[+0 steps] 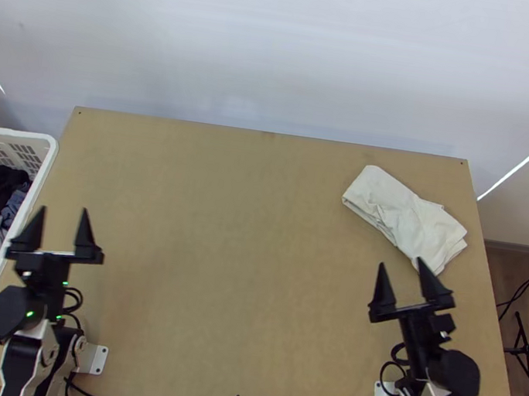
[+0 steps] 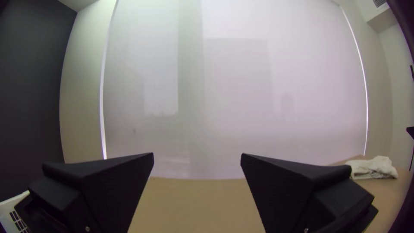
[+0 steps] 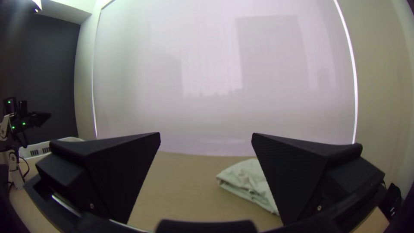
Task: Fold the t-shirt
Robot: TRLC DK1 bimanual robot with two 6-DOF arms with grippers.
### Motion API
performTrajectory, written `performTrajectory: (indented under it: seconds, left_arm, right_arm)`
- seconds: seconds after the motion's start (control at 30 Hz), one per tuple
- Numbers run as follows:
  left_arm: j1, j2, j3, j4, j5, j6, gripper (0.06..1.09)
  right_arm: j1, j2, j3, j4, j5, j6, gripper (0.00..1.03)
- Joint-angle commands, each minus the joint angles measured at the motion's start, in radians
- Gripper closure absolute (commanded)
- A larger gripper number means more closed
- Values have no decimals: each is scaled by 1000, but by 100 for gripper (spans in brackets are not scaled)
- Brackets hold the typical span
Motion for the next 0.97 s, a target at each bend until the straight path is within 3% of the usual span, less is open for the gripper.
performTrajectory:
  seconds: [0.0, 0.93]
  left_arm:
    - [-1, -17, -152, -59, 49, 2, 10]
    - [11, -16, -147, -105, 75, -19, 10]
  right_arm:
    - [-2, -8, -47, -164, 0, 95, 4]
    - [-2, -14, -47, -159, 0, 91, 4]
